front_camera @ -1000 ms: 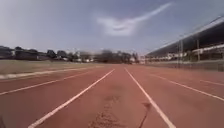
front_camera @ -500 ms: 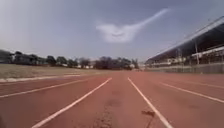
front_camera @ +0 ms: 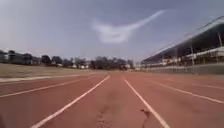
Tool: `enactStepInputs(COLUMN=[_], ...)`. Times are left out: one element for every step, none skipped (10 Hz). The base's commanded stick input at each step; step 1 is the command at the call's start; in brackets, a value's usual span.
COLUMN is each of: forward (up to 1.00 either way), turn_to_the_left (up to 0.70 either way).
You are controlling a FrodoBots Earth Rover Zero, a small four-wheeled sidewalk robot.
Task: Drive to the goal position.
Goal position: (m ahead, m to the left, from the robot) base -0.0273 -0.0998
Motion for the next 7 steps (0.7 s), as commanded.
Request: enactStepInputs(forward=[0.7,0.7,0.7,0.7,0.7,0.7,0.7], turn_to_the_left=[-0.35,-0.35,-0.35,-0.35,-0.35,-0.23,-0.07])
